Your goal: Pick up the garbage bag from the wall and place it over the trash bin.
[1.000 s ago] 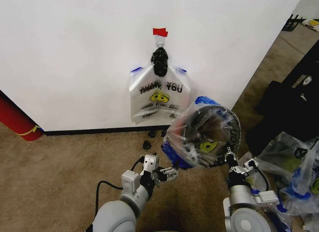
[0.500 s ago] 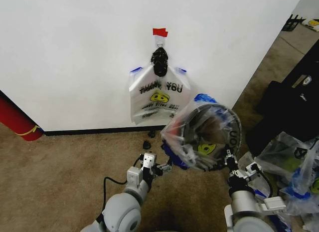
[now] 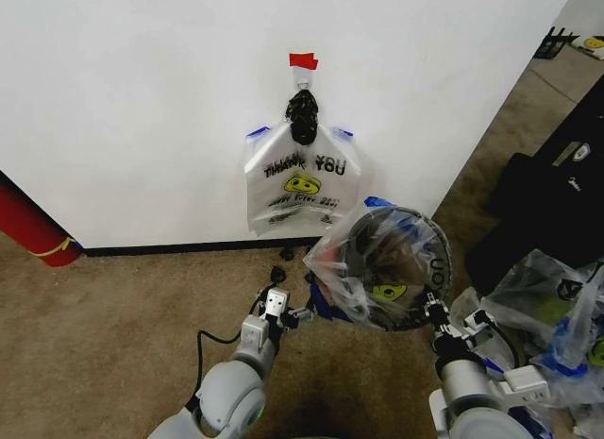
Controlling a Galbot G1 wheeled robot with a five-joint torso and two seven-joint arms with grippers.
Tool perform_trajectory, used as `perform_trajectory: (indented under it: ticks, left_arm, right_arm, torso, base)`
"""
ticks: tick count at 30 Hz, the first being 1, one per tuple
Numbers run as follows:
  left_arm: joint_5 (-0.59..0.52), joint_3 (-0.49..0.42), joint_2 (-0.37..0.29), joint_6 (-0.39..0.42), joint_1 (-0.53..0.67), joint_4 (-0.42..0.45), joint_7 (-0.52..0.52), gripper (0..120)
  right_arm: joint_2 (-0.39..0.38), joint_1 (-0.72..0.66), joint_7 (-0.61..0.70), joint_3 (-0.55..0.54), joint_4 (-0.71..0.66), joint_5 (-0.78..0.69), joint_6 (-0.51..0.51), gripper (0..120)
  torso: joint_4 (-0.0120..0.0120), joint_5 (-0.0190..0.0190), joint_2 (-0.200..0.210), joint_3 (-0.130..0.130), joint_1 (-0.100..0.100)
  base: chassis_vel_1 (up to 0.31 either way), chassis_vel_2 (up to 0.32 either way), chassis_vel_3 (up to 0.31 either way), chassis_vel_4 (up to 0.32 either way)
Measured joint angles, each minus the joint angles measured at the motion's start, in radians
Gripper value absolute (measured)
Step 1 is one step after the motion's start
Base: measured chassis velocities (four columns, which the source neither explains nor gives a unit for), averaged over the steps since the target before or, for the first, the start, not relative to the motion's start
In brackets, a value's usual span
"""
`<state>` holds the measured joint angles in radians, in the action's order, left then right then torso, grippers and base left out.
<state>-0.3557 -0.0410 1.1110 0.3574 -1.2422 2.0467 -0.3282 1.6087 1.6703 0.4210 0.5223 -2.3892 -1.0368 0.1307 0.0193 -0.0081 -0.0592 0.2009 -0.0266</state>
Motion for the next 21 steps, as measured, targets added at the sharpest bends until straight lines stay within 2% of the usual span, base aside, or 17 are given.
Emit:
perform_trajectory:
  ticks: [4,7,10,15,19,21]
  left_arm:
    - [0.029,0.001,-0.015,0.004,-0.015,0.019,0.003,100]
    - [0.123,0.012,-0.025,-0.002,-0.018,0.000,0.004,100]
    - [0.237,0.035,-0.023,-0.039,-0.009,-0.054,-0.005,100]
    - [0.260,0.078,-0.014,-0.066,0.015,-0.059,-0.012,100]
    - [0.226,0.110,-0.014,-0.093,0.050,-0.032,-0.007,100]
    - [0.175,0.125,-0.031,-0.142,0.095,-0.019,0.021,100]
  right_arm:
    - [-0.010,-0.023,-0.036,0.017,0.022,-0.008,-0.004,0]
    - [-0.030,-0.040,-0.068,0.039,0.043,-0.021,-0.003,0]
    - [-0.056,-0.036,-0.138,0.057,0.075,-0.002,-0.003,0]
    - [-0.082,-0.017,-0.244,0.062,0.126,0.050,-0.002,0]
    - [-0.095,-0.006,-0.351,0.062,0.184,0.119,-0.002,0]
    - [-0.102,-0.003,-0.423,0.062,0.224,0.180,-0.002,0]
  torso:
    - [-0.0001,0.0002,0.000,0.000,0.000]
    - [0.0000,0.0003,0.000,0.000,0.000]
    - [-0.0001,0.0001,0.000,0.000,0.000]
    - [0.0000,0.0001,0.000,0.000,0.000]
    - [0.0000,0.0001,0.000,0.000,0.000]
    - [-0.0001,0.0002,0.000,0.000,0.000]
  base:
    - [0.000,0.000,0.000,0.000]
    - [0.000,0.000,0.000,0.000]
    - [0.000,0.000,0.000,0.000]
    - [0.000,0.000,0.000,0.000]
    - [0.000,0.000,0.000,0.000]
    - [0.000,0.000,0.000,0.000]
